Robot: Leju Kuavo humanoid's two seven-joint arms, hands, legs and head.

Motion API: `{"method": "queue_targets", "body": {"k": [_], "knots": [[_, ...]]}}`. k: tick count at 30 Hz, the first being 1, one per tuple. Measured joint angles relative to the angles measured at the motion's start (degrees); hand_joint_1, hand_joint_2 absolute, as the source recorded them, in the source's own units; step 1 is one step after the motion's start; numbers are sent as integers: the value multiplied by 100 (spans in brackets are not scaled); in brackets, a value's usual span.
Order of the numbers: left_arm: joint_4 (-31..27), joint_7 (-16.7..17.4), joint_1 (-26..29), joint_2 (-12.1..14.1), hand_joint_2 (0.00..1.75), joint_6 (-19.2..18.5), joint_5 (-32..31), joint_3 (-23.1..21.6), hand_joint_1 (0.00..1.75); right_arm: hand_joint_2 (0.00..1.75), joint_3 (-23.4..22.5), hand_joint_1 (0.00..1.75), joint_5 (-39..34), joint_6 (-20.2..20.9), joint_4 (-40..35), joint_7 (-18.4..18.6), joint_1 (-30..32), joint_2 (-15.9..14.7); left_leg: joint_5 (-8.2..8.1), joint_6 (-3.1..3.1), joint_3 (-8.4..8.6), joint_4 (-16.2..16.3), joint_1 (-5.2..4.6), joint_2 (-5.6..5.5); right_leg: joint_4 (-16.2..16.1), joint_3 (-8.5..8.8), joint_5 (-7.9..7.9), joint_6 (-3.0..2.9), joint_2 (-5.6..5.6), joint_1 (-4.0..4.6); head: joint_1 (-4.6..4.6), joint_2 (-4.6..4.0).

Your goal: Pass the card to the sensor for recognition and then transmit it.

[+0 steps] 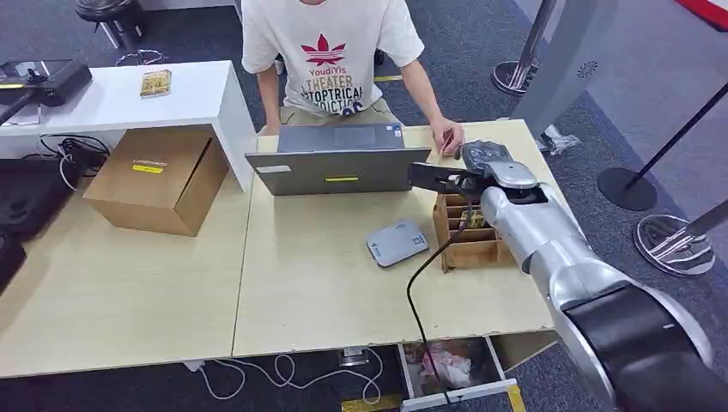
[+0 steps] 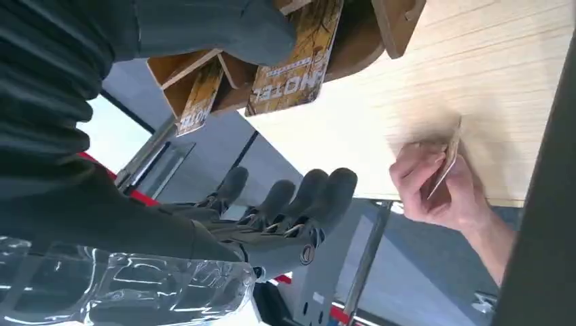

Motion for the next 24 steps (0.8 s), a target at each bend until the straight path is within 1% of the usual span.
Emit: {"method": "queue_targets", "body": {"k": [3, 4, 7, 8, 11, 15, 17, 18, 19, 20, 21, 22, 23, 24], "knots": [[0, -7, 0, 0, 0, -9, -13, 0, 0, 175, -7, 65, 0, 7, 11, 0, 0, -4, 0, 0, 0, 0, 0, 0, 0, 0, 0, 0, 0, 0, 0, 0], [0, -13, 0, 0, 0, -13, -15, 0, 0, 175, -11, 56, 0, 7, 15, 0, 1, -9, 0, 0, 0, 0, 0, 0, 0, 0, 0, 0, 0, 0, 0, 0], [0, -35, 0, 4, 0, -22, -17, 0, 0, 175, -22, 59, -4, 7, 15, -2, 0, -24, 0, 0, 0, 0, 0, 0, 0, 0, 0, 0, 0, 0, 0, 0], [0, -37, -1, 9, 0, -26, -17, 0, 0, 175, -22, 70, -4, 7, 15, -2, 1, -28, 0, 0, 0, 0, 0, 0, 0, -1, 0, 0, 0, 0, 0, 0], [0, -42, -1, 15, 0, -28, -26, 0, 0, 175, -31, 80, -13, 20, 17, -2, 1, -52, 0, 0, 0, 0, 0, 0, 0, -1, 0, 0, 0, 0, 0, 0], [0, -59, -3, 22, 0, -52, -44, 0, 0, 175, -48, 77, -37, 22, 24, 17, 8, -85, 0, 0, 0, 0, 0, 0, -1, -2, 0, 0, 0, 0, 0, 0], [0, -85, -4, 26, 0, -70, -57, 0, 0, 175, -72, 103, -50, 20, 33, 20, 18, -105, 0, 0, 0, 0, 0, 0, -1, -2, 0, 0, 0, 0, 0, 0], [0, -96, -5, 31, 0, -72, -59, 0, 0, 175, -94, 103, -52, 15, 39, 26, 29, -114, 0, 0, 0, 0, 0, 0, -1, -2, 0, 0, 0, 0, 0, 0], [0, -98, -7, 35, 0, -72, -61, 0, 0, 175, -116, 122, -52, 15, 42, 26, 41, -125, 0, 0, 0, 0, 0, 0, -1, -2, 0, 0, 0, 0, 0, 0], [0, -103, -7, 37, 0, -81, -63, 0, 0, 175, -131, 126, -57, 15, 46, 26, 51, -138, 0, 0, -1, 0, 0, 0, -1, -2, 0, 0, 0, 0, 0, 0], [0, -105, -8, 39, 0, -85, -66, 0, 0, 175, -142, 120, -61, 13, 48, 26, 64, -146, 0, 0, 0, 0, 0, 0, -1, -2, 0, 0, 0, 0, 0, 0], [0, -105, -10, 44, 0, -85, -66, 0, 0, 175, -146, 120, -68, 13, 48, 26, 73, -157, 0, 0, 0, 0, 0, 0, -1, -2, 0, 0, 1, 0, 0, 0], [0, -105, -11, 46, 0, -85, -68, 0, 0, 175, -153, 105, -72, 7, 48, 26, 79, -171, 0, 0, -1, 0, 0, 1, -1, -2, 0, 0, 1, -1, 0, 0], [0, -107, -12, 48, 0, -87, -68, 0, 0, 175, -164, 105, -85, 7, 50, 26, 81, -184, 0, 0, -1, 0, 0, 0, -1, -2, 0, 0, 1, 0, 0, 0]]}}
